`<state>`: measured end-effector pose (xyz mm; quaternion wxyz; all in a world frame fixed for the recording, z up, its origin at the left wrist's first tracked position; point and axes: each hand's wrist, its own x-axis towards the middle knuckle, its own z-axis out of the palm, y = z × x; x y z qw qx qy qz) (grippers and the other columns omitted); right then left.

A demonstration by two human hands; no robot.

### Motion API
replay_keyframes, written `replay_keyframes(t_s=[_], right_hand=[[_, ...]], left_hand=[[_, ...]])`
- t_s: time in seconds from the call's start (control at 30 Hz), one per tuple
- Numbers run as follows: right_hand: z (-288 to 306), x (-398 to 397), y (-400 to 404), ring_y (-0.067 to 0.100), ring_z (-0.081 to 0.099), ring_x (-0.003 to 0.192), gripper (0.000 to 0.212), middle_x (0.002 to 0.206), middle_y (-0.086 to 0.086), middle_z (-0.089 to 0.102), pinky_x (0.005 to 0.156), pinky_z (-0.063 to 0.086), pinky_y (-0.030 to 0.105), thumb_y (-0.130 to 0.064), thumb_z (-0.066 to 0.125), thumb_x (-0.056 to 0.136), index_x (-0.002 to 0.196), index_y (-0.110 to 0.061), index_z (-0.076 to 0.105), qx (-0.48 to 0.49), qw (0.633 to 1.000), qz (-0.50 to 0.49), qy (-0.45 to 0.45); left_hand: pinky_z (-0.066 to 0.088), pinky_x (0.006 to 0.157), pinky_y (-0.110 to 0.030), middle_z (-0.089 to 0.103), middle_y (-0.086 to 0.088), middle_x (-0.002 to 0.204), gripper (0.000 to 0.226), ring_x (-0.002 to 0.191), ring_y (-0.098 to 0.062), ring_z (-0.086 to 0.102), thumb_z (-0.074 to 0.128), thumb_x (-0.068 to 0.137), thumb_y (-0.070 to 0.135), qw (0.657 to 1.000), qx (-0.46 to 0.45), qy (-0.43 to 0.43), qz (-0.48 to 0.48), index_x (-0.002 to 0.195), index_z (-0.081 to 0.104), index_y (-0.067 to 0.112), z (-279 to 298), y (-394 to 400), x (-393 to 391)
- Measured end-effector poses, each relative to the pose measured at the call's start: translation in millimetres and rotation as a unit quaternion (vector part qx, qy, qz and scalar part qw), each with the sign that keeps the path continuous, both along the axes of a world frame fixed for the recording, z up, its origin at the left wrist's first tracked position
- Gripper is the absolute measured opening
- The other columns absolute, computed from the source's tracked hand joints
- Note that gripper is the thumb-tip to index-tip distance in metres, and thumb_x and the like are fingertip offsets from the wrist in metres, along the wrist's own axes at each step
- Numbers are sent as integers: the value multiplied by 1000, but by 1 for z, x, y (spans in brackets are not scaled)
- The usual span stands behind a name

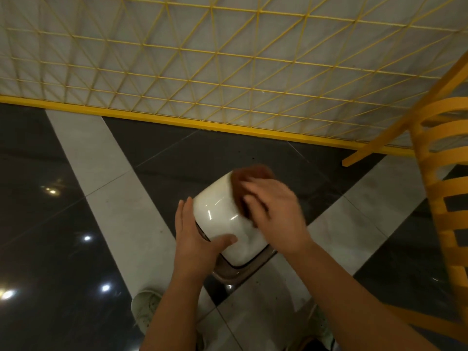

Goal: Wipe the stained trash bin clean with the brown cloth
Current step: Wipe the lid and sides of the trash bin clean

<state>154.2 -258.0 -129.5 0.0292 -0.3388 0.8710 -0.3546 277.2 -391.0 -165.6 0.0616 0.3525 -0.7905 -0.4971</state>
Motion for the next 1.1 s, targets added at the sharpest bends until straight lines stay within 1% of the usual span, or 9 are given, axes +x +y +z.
replay_keyframes(t_s=[0.1,0.17,0.27,0.43,0.53,0.67,0.77,1.0,1.1], right_hand=[[4,8,-45,17,40,131,29,135,-7,55,107,26,40,-33,48,96,121,-31,62,134,974,170,63],[0,6,-63,17,39,130,29,135,-9,54,105,23,39,-35,42,97,120,-35,60,180,963,177,91],[-5,-17,-65,15,46,119,28,121,-12,61,97,28,38,-38,37,97,113,-35,61,176,980,71,65],[-20,-42,-35,15,53,112,29,124,-7,59,92,44,33,-39,42,97,122,-32,57,70,979,-117,-153],[-28,-34,-16,7,48,110,36,130,-9,55,92,36,25,-44,41,97,131,-36,50,-20,944,-185,-272],[-40,-12,12,18,48,119,45,136,-3,51,100,37,37,-52,34,97,138,-36,43,-63,878,-267,-393],[-47,0,25,17,47,117,44,136,-3,50,101,37,40,-51,32,98,139,-37,41,-69,855,-290,-425],[-41,-23,36,9,47,106,39,118,-13,52,91,37,30,-47,36,98,135,-38,46,-117,857,-295,-405],[-34,-49,36,11,50,106,35,113,-13,54,93,39,33,-48,36,98,130,-39,49,-113,862,-274,-411]], left_hand=[[24,100,-20,10,9,157,119,132,3,18,90,55,30,1000,-2,2,-7,149,16,30,0,-5,-4],[24,102,-21,12,9,156,117,134,0,20,90,55,29,1000,-2,5,-26,146,16,35,0,-11,-5],[25,100,-24,7,12,156,120,127,4,18,90,55,28,998,2,-16,-63,146,12,38,1,-25,-9],[30,106,-35,-8,19,156,124,141,-14,13,87,61,27,987,18,-61,-145,149,0,38,7,-43,-29],[28,108,-39,-16,17,156,130,143,-17,8,87,62,23,980,27,-84,-177,149,-9,37,9,-49,-43],[22,111,-40,-22,12,155,135,144,-18,0,88,60,18,973,52,-119,-193,147,-14,40,10,-57,-54],[23,110,-42,-19,10,156,133,144,-19,3,87,61,16,968,64,-122,-212,146,-11,44,10,-60,-61],[32,98,-33,4,8,152,125,128,-16,25,86,61,14,957,48,-89,-272,147,0,42,10,-59,-95],[32,94,-31,6,7,150,123,119,-12,25,87,59,16,953,33,-91,-287,147,3,41,8,-57,-109]])
